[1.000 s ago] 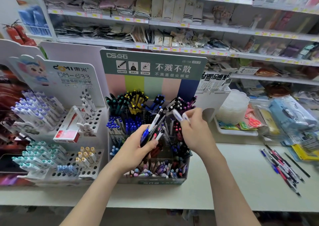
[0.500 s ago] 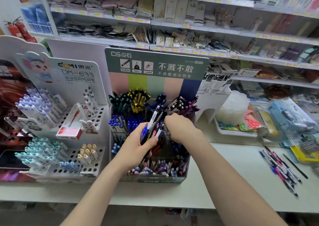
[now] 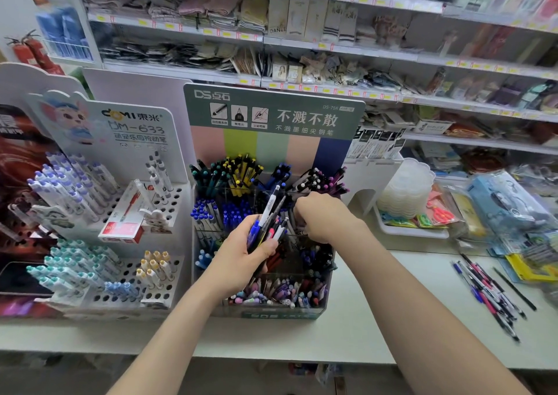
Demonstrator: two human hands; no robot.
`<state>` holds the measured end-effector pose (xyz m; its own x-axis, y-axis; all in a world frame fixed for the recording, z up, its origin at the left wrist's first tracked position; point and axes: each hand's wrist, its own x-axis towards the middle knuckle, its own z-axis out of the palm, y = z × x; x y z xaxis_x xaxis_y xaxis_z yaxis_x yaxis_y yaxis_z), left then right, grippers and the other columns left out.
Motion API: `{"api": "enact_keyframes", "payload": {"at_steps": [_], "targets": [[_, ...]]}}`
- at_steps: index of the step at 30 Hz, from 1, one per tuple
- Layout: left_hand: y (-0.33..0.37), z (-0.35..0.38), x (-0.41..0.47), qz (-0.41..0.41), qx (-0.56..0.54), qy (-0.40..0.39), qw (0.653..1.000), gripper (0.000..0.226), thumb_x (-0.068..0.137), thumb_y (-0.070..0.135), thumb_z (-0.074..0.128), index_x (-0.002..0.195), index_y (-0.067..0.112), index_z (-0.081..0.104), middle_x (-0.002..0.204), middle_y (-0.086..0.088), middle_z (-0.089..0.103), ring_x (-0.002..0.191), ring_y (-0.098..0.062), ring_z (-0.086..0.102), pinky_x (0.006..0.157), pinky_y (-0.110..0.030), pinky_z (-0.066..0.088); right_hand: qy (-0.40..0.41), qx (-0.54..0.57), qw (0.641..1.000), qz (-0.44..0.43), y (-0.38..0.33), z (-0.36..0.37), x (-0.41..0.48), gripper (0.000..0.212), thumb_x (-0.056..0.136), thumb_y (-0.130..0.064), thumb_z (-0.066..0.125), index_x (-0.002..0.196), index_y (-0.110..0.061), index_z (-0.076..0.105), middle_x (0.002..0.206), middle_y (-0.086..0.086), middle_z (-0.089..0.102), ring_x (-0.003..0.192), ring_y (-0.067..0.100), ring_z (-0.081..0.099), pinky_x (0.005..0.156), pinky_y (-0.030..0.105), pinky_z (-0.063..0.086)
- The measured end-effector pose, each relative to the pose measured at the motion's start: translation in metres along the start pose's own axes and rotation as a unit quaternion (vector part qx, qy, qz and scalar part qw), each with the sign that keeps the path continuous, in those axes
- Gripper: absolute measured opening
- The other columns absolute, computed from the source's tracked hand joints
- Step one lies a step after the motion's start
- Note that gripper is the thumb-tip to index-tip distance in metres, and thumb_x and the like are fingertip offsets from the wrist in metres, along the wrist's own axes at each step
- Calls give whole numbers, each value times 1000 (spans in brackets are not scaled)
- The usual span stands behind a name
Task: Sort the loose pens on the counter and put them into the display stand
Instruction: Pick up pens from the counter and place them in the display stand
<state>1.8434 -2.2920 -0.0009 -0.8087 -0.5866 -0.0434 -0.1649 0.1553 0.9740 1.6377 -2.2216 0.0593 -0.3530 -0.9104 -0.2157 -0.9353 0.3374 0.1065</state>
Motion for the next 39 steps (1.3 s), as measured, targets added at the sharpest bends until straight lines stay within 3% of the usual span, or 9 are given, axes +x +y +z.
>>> {"api": "enact_keyframes", "payload": {"at_steps": [7,11,17,21,24,28,32,35,39], "targets": [[3,5,0,2,6,4,1000,27,105,30,65,129,39,56,96,11,73,74,-30,73,76,-45,64,35,69,997,-1,16,10,1,37,78,3,70,109,-17,70,108,6,63,92,31,66,77,46,62],[5,8,-1,0,-14,22,1000,23,106,28,64,127,36,58,95,7,73,73,-30,72,74,-41,62,148,161,976,4,12,25,0,18,89,-11,79,105,-16,73,101,3,72,94,27,67,86,45,58],[6,10,-3,-12,-45,36,998,24,105,29,66,129,31,59,96,9,75,74,-9,71,67,-25,57,184,214,959,10,2,44,1,19,100,-20,70,118,-14,70,101,7,74,94,30,69,84,42,56],[4,9,-4,-10,-47,41,998,25,105,30,66,129,30,59,98,9,75,75,-7,71,67,-25,56,138,218,966,-9,-2,46,-3,22,100,-18,61,121,-15,67,104,8,73,99,32,67,87,44,56],[6,9,-2,-10,-53,39,998,24,105,28,66,128,30,59,97,7,75,74,-10,71,67,-24,57,252,272,929,13,-4,52,-6,23,102,-19,64,120,-11,75,106,6,76,98,25,69,90,41,56],[7,8,2,-10,-68,29,997,21,105,30,66,125,31,60,95,-4,75,72,-21,71,74,-33,61,234,239,942,9,-8,57,-8,26,107,-20,56,122,-13,76,112,4,78,104,28,72,92,44,57],[14,8,4,-7,-105,-3,994,23,104,31,68,126,32,61,93,-7,75,72,-25,69,73,-37,60,395,407,822,49,-22,33,-27,24,109,-20,56,116,-15,78,101,-5,79,94,8,72,87,22,54],[21,5,4,-2,-134,-83,987,17,104,26,68,120,25,62,90,-11,70,70,-26,64,66,-35,54,322,547,769,73,-31,12,-38,26,108,-36,57,99,-26,79,75,-10,72,71,8,64,70,26,51],[23,2,6,5,-116,-164,980,8,105,24,67,108,24,60,92,-13,69,70,-29,62,63,-35,52,249,637,726,70,-31,2,-40,29,104,-35,66,87,-16,79,59,0,54,60,11,46,64,32,42]]}}
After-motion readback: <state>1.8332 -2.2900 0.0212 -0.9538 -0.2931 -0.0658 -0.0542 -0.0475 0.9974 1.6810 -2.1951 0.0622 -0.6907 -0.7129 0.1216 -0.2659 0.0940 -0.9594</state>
